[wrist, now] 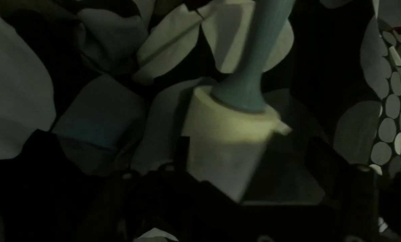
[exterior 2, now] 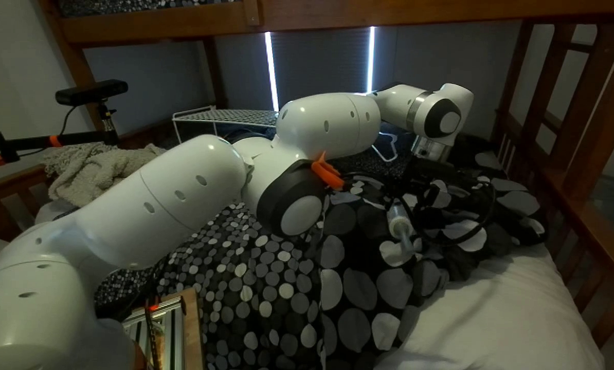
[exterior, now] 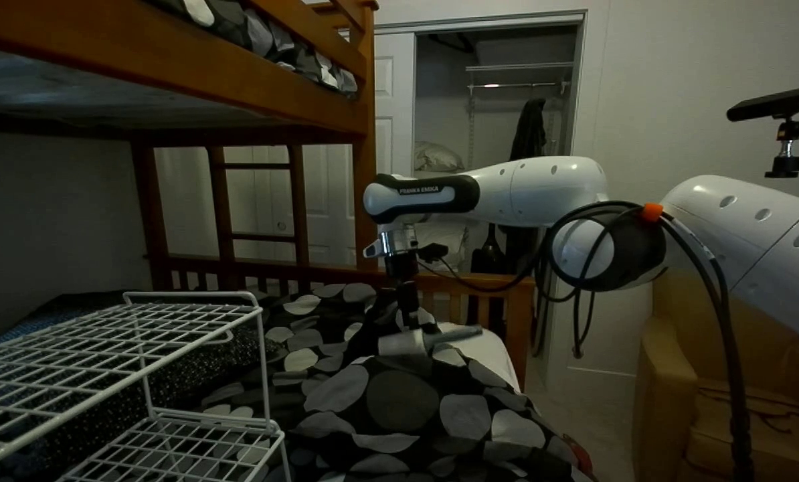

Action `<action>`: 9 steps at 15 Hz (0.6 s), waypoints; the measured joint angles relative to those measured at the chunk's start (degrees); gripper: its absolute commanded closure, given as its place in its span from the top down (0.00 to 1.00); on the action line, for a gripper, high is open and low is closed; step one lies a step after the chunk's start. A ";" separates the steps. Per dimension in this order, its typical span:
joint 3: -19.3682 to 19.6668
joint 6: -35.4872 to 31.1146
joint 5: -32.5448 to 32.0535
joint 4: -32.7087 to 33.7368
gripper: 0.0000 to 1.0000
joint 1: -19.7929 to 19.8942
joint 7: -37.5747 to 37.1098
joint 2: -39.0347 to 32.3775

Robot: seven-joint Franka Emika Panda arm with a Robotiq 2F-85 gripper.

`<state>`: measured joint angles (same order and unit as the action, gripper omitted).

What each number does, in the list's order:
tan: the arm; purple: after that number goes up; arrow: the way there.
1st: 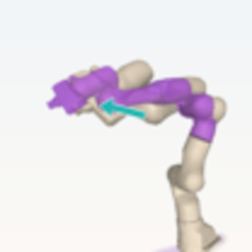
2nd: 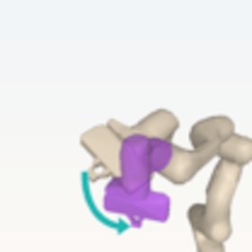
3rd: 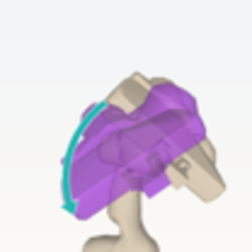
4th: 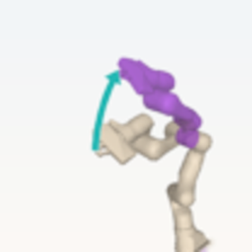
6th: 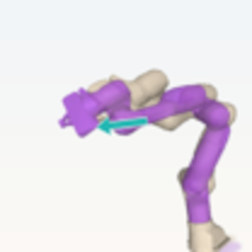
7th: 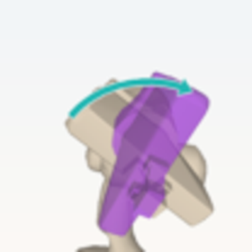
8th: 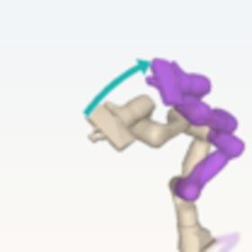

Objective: Pick up the bottom right corner of the black comforter and unfold it diagonally, pick up the lint roller and put it on top of the black comforter

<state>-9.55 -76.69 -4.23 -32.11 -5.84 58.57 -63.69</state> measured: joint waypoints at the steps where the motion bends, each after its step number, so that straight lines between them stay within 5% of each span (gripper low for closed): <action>1: -0.13 -0.83 0.20 0.17 1.00 0.03 0.01 0.14; 9: -1.38 -11.31 1.98 0.81 1.00 -0.68 -3.16 4.15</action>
<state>-10.93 -88.00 -2.25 -31.30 -6.52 55.42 -59.55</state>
